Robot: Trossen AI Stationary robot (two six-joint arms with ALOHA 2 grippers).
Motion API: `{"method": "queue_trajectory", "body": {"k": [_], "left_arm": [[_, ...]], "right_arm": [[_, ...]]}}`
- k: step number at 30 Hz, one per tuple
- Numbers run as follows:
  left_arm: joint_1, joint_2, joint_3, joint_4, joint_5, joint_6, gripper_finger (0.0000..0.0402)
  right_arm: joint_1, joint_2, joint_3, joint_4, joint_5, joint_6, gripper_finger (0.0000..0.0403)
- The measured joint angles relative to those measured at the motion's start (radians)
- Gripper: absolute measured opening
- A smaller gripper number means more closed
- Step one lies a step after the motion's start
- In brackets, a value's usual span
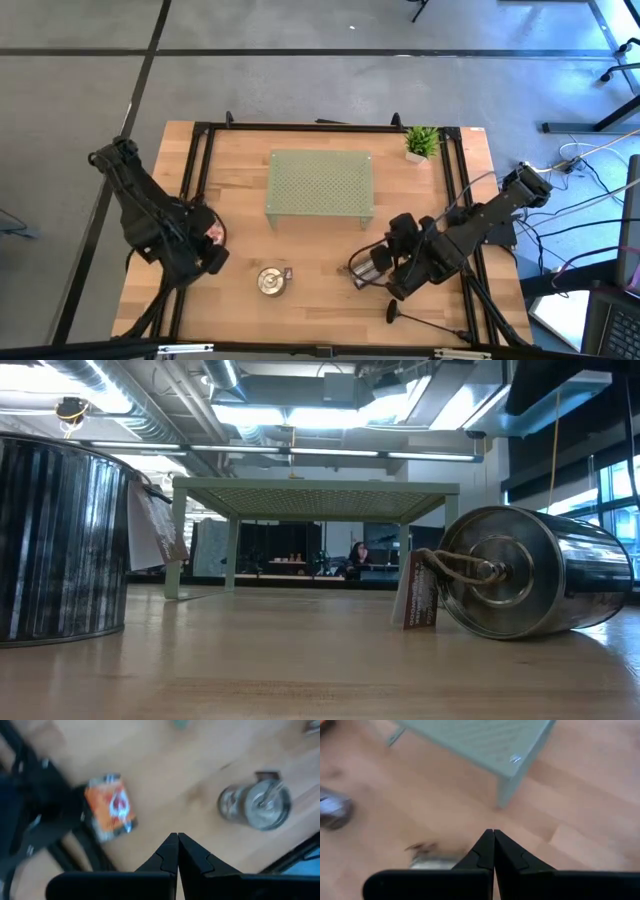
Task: Pick & Place candle stick holders
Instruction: Put the orange scented candle on the shelf
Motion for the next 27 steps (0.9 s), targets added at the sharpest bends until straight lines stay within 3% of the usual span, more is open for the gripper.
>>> {"method": "queue_trajectory", "body": {"k": [2, 8, 12, 19, 24, 27], "left_arm": [[0.009, 0.008, 0.000, 0.000, 0.066, -0.015, 0.0002], [0.002, 0.055, 0.000, 0.000, 0.138, -0.045, 0.0002], [-0.033, 0.105, 0.000, 0.013, 0.158, 0.046, 0.0002], [-0.155, 0.268, 0.000, 0.299, 0.114, 0.136, 0.0004], [-0.214, 0.398, 0.000, 0.534, 0.213, 0.278, 0.0002], [-0.248, 0.458, 0.018, 0.527, 0.193, 0.311, 0.0002]], "right_arm": [[0.003, -0.001, 0.016, 0.049, -0.023, -0.053, 0.0004], [0.013, -0.001, 0.068, 0.188, -0.025, -0.209, 0.0004], [0.012, -0.001, 0.084, 0.259, 0.023, -0.256, 0.0004], [0.012, -0.001, 0.084, 0.360, 0.058, -0.258, 0.0004], [0.013, -0.001, 0.084, 0.402, 0.072, -0.258, 0.0004], [0.013, -0.001, 0.084, 0.403, 0.072, -0.258, 0.0004]]}}
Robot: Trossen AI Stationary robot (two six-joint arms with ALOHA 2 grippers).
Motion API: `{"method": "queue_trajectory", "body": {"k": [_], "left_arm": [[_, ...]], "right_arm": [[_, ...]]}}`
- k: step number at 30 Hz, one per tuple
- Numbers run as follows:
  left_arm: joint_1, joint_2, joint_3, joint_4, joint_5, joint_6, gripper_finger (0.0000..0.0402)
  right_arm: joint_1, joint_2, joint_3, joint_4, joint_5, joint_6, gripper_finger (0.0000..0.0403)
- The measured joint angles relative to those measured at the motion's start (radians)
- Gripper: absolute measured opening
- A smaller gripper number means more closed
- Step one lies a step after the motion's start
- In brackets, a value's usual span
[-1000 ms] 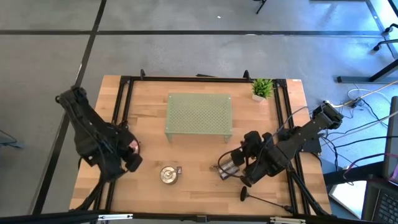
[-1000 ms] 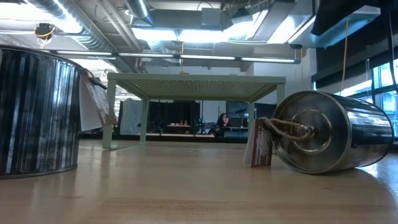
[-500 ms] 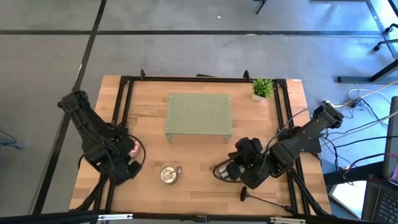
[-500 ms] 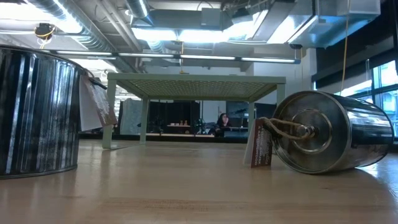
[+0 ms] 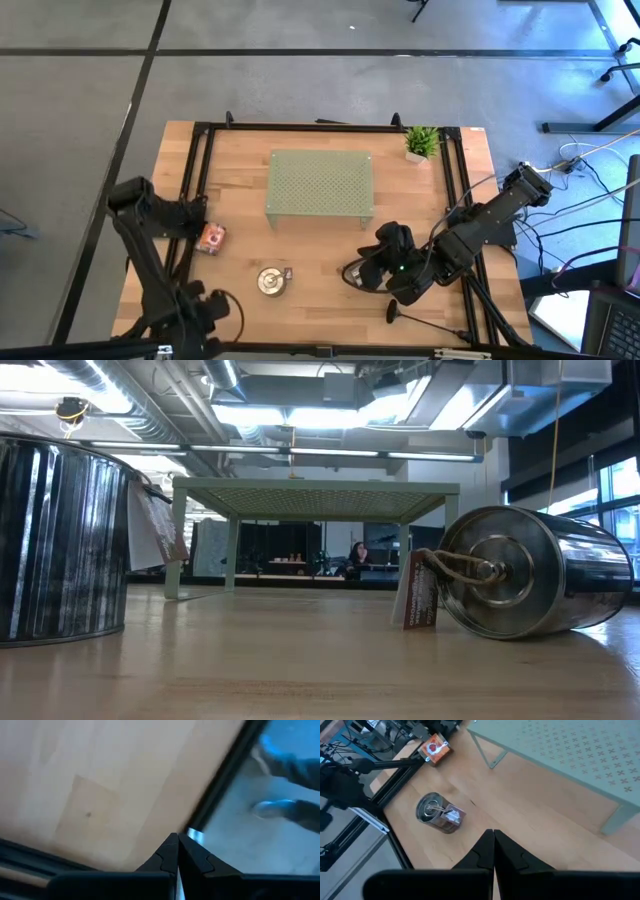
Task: Pick & Place candle stick holders
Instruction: Put the orange scented candle on the shelf
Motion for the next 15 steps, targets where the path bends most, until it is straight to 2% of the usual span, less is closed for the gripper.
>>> {"method": "queue_trajectory", "body": {"k": [2, 6, 8, 10, 15], "left_arm": [[-0.025, 0.049, 0.042, -0.127, -0.014, -0.023, 0.0002], [-0.068, 0.188, 0.182, -0.545, -0.011, 0.024, 0.0002], [-0.087, 0.217, 0.203, -0.499, -0.061, 0.139, 0.0002], [-0.097, 0.264, 0.214, -0.539, -0.091, 0.106, 0.0002], [-0.113, 0.415, 0.217, -0.534, -0.092, 0.061, 0.0002]], "right_arm": [[0.000, 0.000, 0.000, -0.001, 0.006, 0.000, 0.0004], [0.000, 0.000, 0.000, -0.001, 0.028, 0.000, 0.0004], [-0.003, 0.000, 0.000, -0.010, 0.028, 0.000, 0.0004], [-0.008, 0.000, 0.000, -0.020, 0.028, 0.000, 0.0004], [-0.010, 0.001, 0.000, -0.041, 0.043, 0.000, 0.0004]]}}
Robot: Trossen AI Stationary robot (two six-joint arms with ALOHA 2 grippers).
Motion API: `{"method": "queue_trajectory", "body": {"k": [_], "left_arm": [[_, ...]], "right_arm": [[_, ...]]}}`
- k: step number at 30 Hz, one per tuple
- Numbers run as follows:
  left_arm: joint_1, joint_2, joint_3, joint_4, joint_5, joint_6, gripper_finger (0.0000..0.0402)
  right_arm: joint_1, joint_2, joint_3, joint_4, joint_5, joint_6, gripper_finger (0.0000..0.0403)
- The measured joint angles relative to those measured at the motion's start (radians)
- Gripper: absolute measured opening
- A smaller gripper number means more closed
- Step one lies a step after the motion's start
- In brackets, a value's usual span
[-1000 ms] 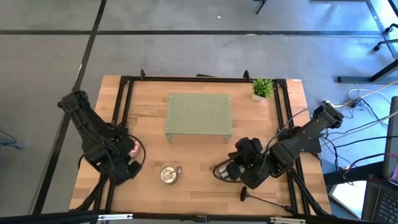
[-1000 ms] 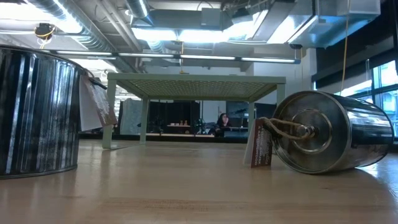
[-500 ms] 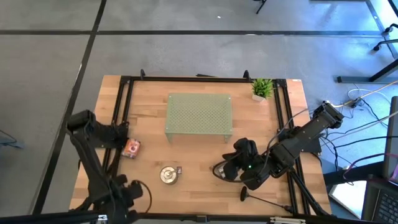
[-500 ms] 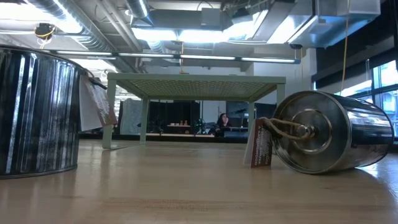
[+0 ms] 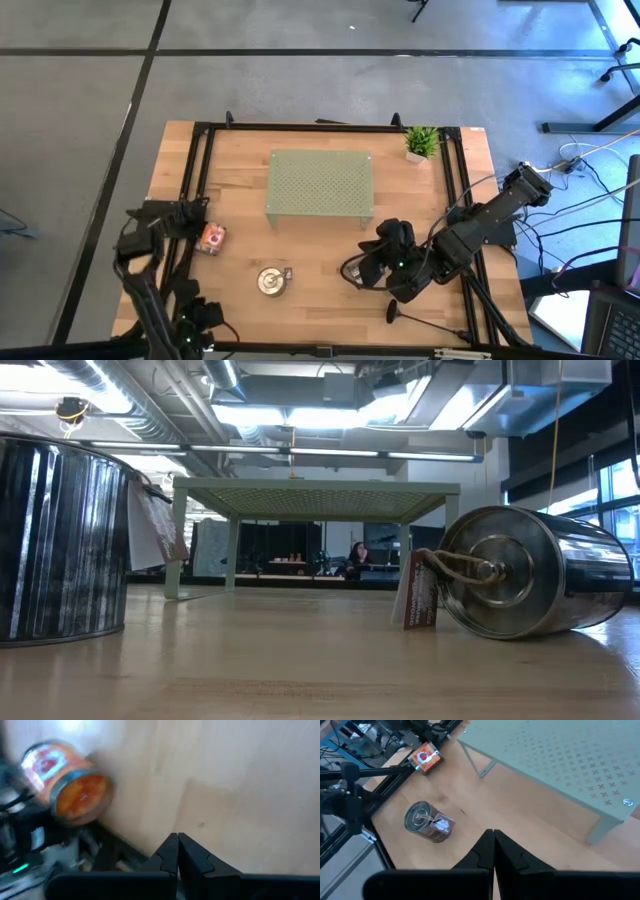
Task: Pick & Place candle stick holders
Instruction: Put the orange scented candle on the shelf
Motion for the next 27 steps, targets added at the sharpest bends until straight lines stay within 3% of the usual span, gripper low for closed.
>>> {"method": "queue_trajectory", "body": {"k": [9, 17, 22, 27], "left_arm": [[-0.010, 0.139, 0.001, 0.007, -0.042, 0.000, 0.0002], [0.029, 0.165, 0.003, 0.013, -0.008, 0.194, 0.0002], [0.025, 0.128, -0.001, 0.009, -0.050, 0.103, 0.0002], [0.046, 0.056, -0.001, 0.010, 0.010, 0.026, 0.0002]], "right_arm": [[0.001, 0.000, 0.000, -0.051, 0.065, -0.011, 0.0004], [-0.008, 0.000, -0.001, -0.074, 0.065, -0.010, 0.0004], [-0.007, 0.000, -0.001, -0.103, 0.064, -0.006, 0.0004], [-0.007, 0.000, -0.001, -0.122, 0.056, 0.009, 0.0004]]}}
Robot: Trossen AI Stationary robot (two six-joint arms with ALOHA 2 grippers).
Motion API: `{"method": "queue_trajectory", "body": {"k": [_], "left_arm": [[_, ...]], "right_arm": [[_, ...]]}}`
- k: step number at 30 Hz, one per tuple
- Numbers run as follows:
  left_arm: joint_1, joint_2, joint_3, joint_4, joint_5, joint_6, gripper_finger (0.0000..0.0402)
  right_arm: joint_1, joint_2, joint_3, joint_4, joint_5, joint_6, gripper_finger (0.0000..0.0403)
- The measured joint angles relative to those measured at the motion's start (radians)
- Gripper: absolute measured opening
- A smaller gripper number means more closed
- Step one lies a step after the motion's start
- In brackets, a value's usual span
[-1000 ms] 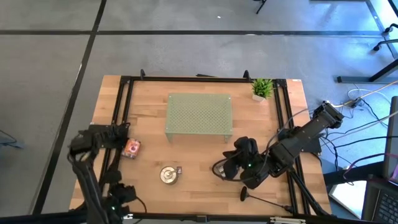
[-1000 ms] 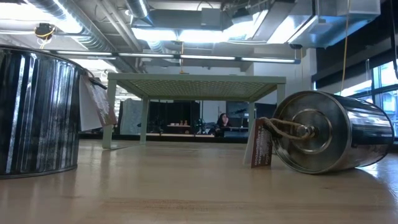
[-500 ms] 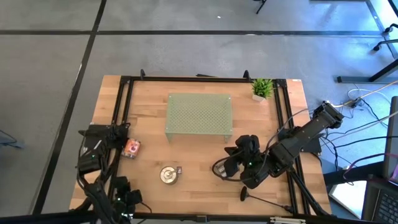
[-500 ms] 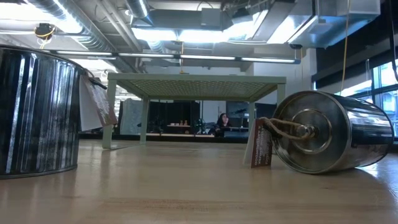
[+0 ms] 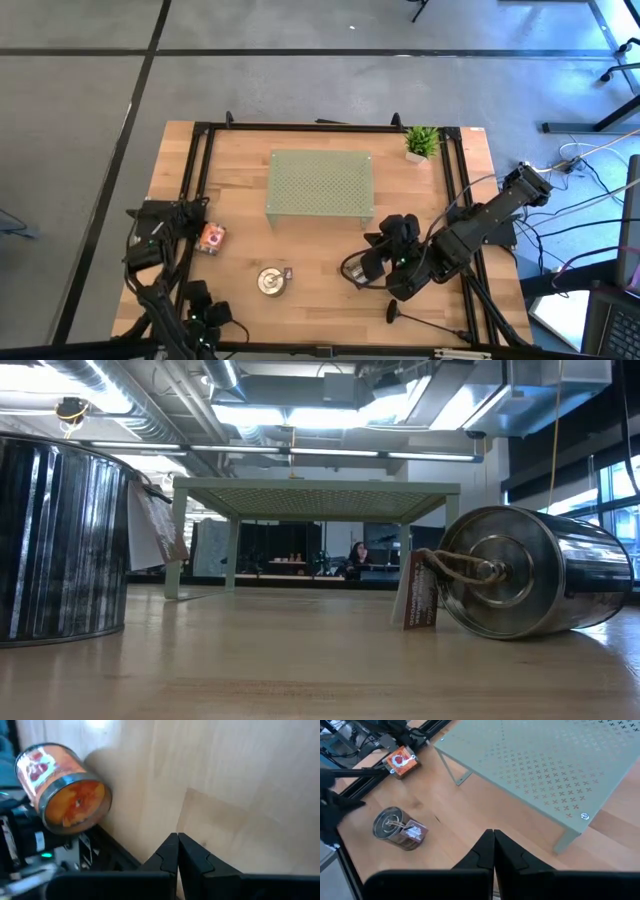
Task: Pick & Place candle stick holders
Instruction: Put the orange scented candle on the shelf
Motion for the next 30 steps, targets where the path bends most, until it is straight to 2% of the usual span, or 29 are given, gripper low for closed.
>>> {"method": "queue_trajectory", "body": {"k": [7, 12, 16, 17, 19, 24, 26, 30], "left_arm": [[-0.039, -0.223, 0.001, -0.003, -0.012, -0.165, 0.0002], [-0.077, -0.314, 0.001, -0.003, 0.003, -0.322, 0.0002], [-0.086, -0.363, 0.001, -0.003, 0.002, -0.618, 0.0002], [-0.079, -0.374, 0.001, -0.003, 0.009, -0.648, 0.0002], [-0.051, -0.391, 0.001, -0.004, 0.027, -0.661, 0.0002], [0.014, -0.413, 0.001, -0.003, -0.100, -0.599, 0.0002], [0.023, -0.413, -0.025, 0.000, -0.149, -0.532, 0.0002], [0.030, -0.419, -0.129, -0.001, -0.143, -0.522, 0.0002]], "right_arm": [[0.002, 0.000, 0.000, -0.009, -0.010, 0.001, 0.0004], [0.012, 0.000, 0.000, -0.011, 0.032, 0.003, 0.0004], [0.011, 0.000, 0.000, -0.011, 0.050, 0.003, 0.0004], [0.011, 0.000, 0.000, -0.011, 0.050, 0.003, 0.0004], [0.011, 0.000, 0.000, -0.009, 0.050, 0.015, 0.0004], [0.011, 0.000, 0.000, -0.007, 0.051, 0.025, 0.0004], [0.012, 0.000, 0.000, -0.007, 0.060, 0.019, 0.0004], [0.015, 0.000, 0.000, -0.007, 0.064, -0.001, 0.0004]]}}
